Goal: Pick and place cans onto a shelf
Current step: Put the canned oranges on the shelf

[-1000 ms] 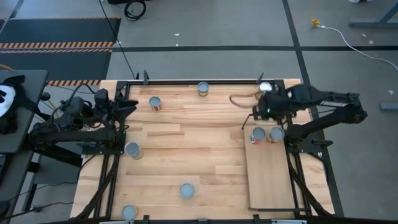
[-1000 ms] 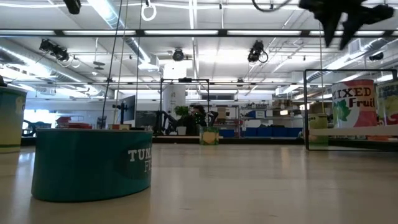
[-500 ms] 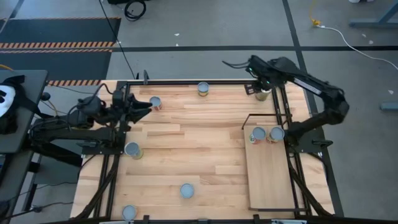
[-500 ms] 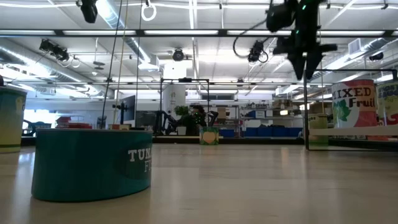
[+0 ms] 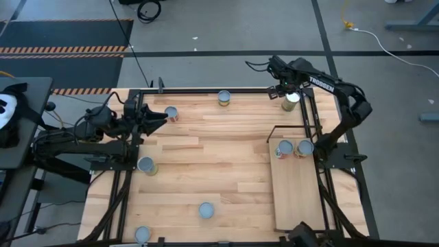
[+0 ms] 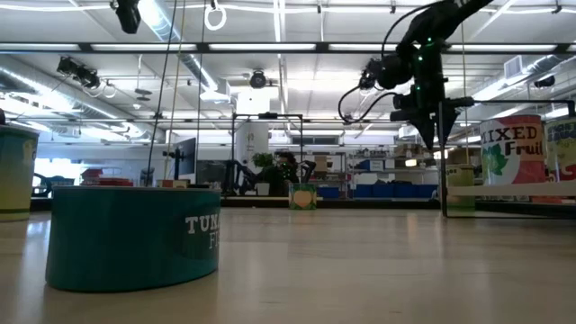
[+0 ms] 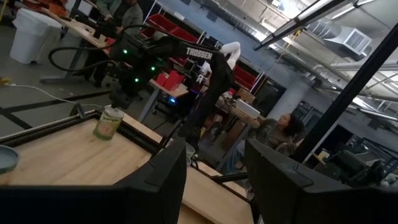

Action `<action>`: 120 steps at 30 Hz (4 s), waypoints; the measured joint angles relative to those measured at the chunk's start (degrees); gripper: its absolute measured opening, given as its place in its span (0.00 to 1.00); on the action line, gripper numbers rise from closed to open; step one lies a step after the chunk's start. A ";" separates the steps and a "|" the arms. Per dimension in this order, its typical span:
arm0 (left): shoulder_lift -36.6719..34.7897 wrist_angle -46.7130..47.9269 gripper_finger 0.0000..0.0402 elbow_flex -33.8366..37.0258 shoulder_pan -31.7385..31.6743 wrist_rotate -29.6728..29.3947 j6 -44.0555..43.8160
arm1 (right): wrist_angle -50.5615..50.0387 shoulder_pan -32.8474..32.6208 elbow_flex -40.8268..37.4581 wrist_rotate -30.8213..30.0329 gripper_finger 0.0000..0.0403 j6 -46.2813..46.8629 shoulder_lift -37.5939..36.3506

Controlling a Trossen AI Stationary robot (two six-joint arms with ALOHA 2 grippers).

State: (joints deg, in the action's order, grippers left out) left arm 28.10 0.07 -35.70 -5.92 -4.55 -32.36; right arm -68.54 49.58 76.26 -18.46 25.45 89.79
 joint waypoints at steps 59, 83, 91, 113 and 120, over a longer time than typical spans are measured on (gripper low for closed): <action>0.02 -0.78 0.42 0.00 0.05 -8.27 0.44 | 32.13 -4.09 -25.09 -15.61 0.44 1.85 -14.09; 0.02 -1.85 0.42 -0.02 -0.03 -9.70 3.04 | 54.61 0.58 -36.99 -17.55 0.44 -3.46 -13.44; 0.02 -4.73 0.42 -0.02 -0.03 -11.52 3.04 | 55.21 0.66 -36.93 -20.09 0.44 -4.80 -9.91; 0.02 -5.87 0.42 -0.02 0.01 -9.61 3.04 | 40.65 -1.81 -31.95 -15.93 0.01 -8.41 -19.06; 0.02 -5.67 0.42 -0.02 0.01 -5.72 3.02 | 26.91 -9.94 -22.39 -14.80 0.01 0.14 -24.71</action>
State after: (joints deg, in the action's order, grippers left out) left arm 28.12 -5.61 -35.73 -5.91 -10.27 -29.34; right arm -41.63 39.64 53.87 -33.26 25.59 65.07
